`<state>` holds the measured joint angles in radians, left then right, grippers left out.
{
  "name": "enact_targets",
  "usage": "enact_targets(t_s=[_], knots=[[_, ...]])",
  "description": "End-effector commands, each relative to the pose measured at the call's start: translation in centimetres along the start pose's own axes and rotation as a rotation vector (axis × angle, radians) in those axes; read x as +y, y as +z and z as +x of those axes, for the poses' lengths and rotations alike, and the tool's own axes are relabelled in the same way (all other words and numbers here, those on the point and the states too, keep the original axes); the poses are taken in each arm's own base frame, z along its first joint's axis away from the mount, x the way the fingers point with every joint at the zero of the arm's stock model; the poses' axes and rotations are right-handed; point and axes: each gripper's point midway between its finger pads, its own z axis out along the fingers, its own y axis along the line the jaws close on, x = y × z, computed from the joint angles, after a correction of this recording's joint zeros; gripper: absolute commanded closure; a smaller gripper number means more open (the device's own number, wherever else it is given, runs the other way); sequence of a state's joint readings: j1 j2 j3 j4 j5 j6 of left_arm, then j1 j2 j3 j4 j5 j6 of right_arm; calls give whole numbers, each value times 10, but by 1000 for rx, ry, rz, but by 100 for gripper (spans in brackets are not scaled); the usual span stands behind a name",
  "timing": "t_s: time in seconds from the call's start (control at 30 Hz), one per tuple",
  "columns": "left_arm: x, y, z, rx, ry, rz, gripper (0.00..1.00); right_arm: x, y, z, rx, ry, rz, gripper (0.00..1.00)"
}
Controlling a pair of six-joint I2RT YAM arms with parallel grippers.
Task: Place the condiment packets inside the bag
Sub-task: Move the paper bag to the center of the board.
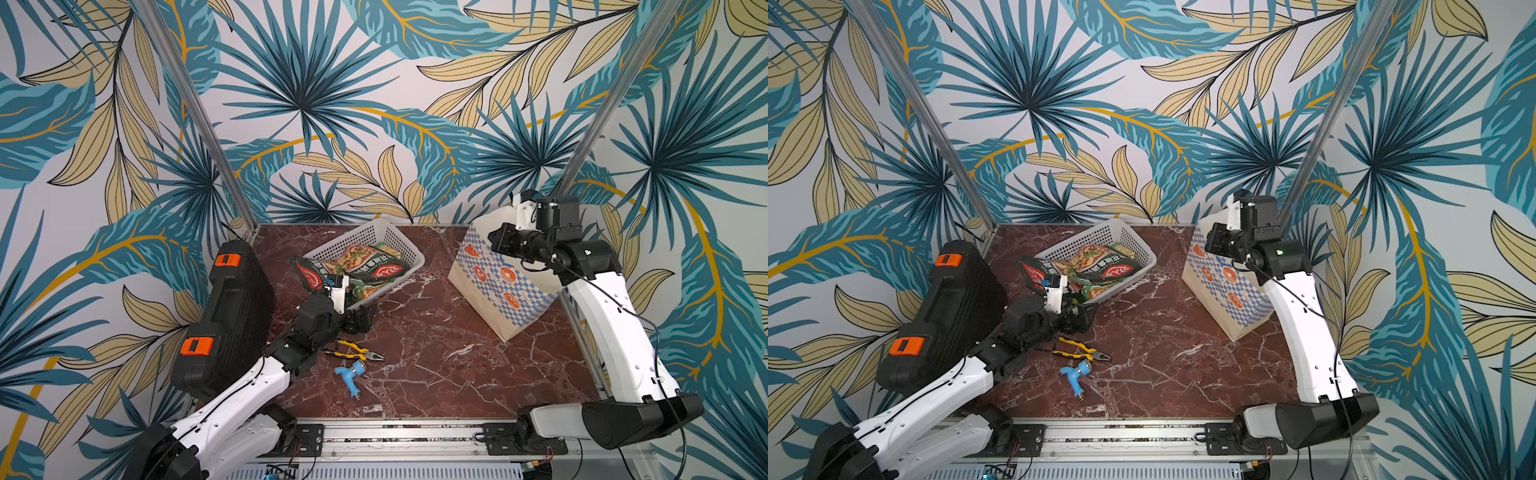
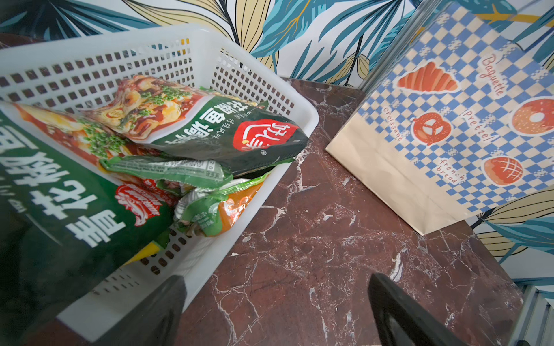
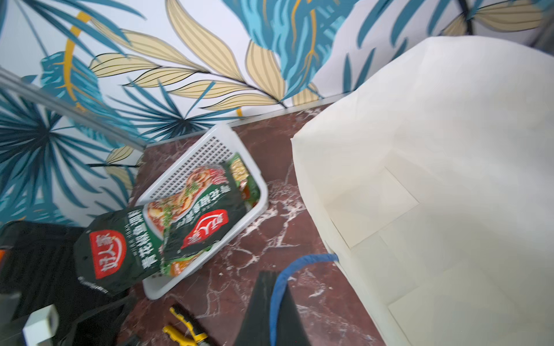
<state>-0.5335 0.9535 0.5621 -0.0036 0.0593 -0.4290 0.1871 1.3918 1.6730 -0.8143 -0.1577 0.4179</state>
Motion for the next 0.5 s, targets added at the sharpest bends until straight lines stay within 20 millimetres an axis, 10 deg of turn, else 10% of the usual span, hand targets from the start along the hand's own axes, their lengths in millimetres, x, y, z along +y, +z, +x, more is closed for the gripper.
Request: enact_targets(t_s=[0.0, 0.23, 0.47], knots=[[-6, -13, -24, -53, -2, -13, 0, 34, 18, 0, -11, 20, -82, 89], [-2, -21, -36, -105, -122, -35, 0, 43, 4, -2, -5, -68, -28, 41], [-64, -22, -72, -81, -239, 187, 0, 2, -63, -28, -118, -169, 171, 18]])
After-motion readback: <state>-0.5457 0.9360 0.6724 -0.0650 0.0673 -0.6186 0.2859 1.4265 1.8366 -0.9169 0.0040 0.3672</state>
